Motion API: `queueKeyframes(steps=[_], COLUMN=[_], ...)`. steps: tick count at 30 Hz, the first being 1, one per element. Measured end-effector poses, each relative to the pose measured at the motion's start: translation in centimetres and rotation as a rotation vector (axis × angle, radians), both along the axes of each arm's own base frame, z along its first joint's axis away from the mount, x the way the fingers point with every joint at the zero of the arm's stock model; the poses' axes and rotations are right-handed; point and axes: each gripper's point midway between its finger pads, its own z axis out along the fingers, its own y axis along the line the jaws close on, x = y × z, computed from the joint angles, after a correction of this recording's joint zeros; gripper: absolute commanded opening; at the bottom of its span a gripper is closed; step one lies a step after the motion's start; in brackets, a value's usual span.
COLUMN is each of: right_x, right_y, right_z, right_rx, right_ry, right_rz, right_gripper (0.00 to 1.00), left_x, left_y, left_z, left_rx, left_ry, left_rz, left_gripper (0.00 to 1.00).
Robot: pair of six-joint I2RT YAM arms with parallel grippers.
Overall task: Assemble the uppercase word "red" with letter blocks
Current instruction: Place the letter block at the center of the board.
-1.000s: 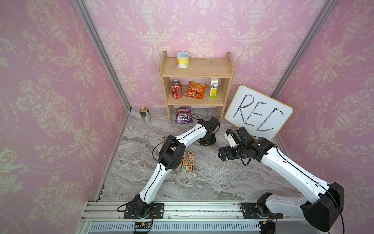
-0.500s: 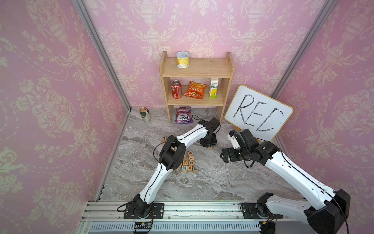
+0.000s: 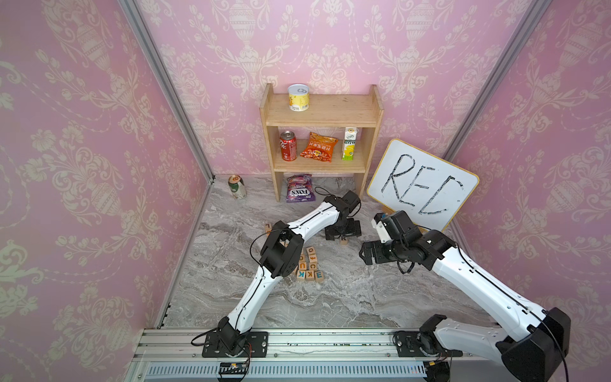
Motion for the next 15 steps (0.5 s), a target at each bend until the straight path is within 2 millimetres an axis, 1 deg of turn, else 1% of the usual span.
queueKeyframes(steps=[6, 9, 15], right_x=[0.0, 0.0, 0.3], right_y=[0.2, 0.4, 0.7], right_z=[0.0, 0.0, 0.3], right_rx=[0.011, 0.026, 0.053], right_ry=[0.005, 0.010, 0.004], right_rz=[-0.002, -0.011, -0.029], right_gripper=[1.00, 1.00, 1.00], left_x=[-1.3, -2.1, -3.7], left_y=[1.3, 2.2, 4.1], left_z=[0.1, 0.6, 2.3], left_rx=[0.032, 0.045, 0.056], left_ry=[0.015, 0.016, -0.004], left_rz=[-0.021, -0.028, -0.026], left_gripper=[0.99, 0.99, 0.99])
